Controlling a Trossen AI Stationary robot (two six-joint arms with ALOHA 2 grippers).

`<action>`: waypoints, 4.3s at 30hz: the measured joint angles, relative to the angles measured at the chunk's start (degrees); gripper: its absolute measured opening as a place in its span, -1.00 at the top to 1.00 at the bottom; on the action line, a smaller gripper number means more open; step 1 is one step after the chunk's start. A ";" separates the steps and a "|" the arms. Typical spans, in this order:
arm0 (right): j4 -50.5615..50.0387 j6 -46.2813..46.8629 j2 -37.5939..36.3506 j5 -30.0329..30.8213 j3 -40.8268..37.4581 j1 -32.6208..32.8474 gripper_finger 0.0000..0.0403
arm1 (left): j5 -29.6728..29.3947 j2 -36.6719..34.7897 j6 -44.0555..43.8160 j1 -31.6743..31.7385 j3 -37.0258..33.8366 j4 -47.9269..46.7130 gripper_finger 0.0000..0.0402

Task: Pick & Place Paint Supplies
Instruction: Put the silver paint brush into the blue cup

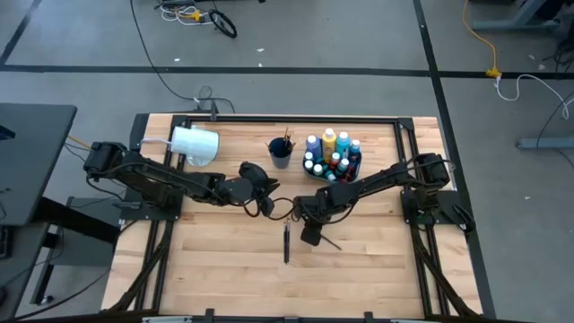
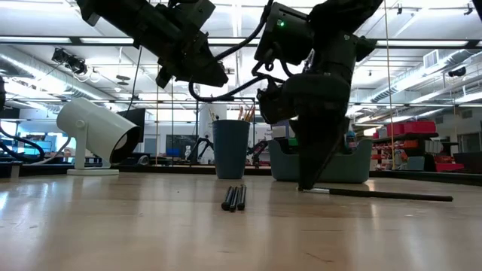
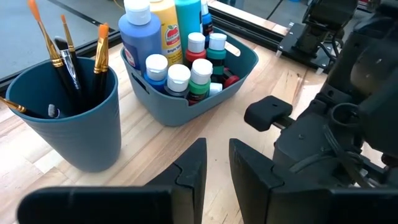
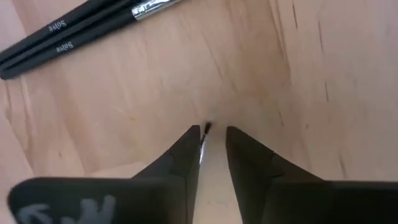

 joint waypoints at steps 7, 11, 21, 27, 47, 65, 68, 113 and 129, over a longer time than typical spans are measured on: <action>0.11 -6.09 0.05 1.14 0.00 0.86 0.93 | 0.00 0.00 0.00 0.00 0.00 -0.04 0.61; 0.91 -8.92 0.08 0.38 0.00 1.00 0.96 | 0.00 0.00 0.00 0.00 0.00 -0.04 0.61; -3.16 -15.22 -6.36 4.16 4.74 -0.67 0.99 | 0.66 -0.85 3.16 -0.24 0.00 -0.10 0.62; -0.12 -23.14 -16.20 14.47 6.27 -2.66 1.00 | -3.73 -7.98 8.26 -2.87 -0.02 0.14 0.73; 64.26 -38.96 -18.43 21.86 -7.87 -14.97 1.00 | -16.38 -14.91 19.98 -7.21 -0.04 -3.93 0.85; 62.81 -29.87 -6.72 21.67 -8.26 -19.96 0.87 | -16.79 -14.91 19.72 -7.16 -0.04 -3.69 0.85; 62.67 -31.01 -6.72 21.27 -8.26 -19.93 0.80 | -16.78 -14.91 19.45 -7.17 -0.04 -3.37 0.85; 56.31 -48.01 -49.25 24.51 -40.81 3.75 0.65 | 22.71 17.95 -0.45 -3.14 13.18 -1.30 0.33; 55.91 -47.98 -49.17 24.24 -40.74 3.77 0.65 | 23.88 34.19 -22.95 -1.45 31.01 -30.23 0.34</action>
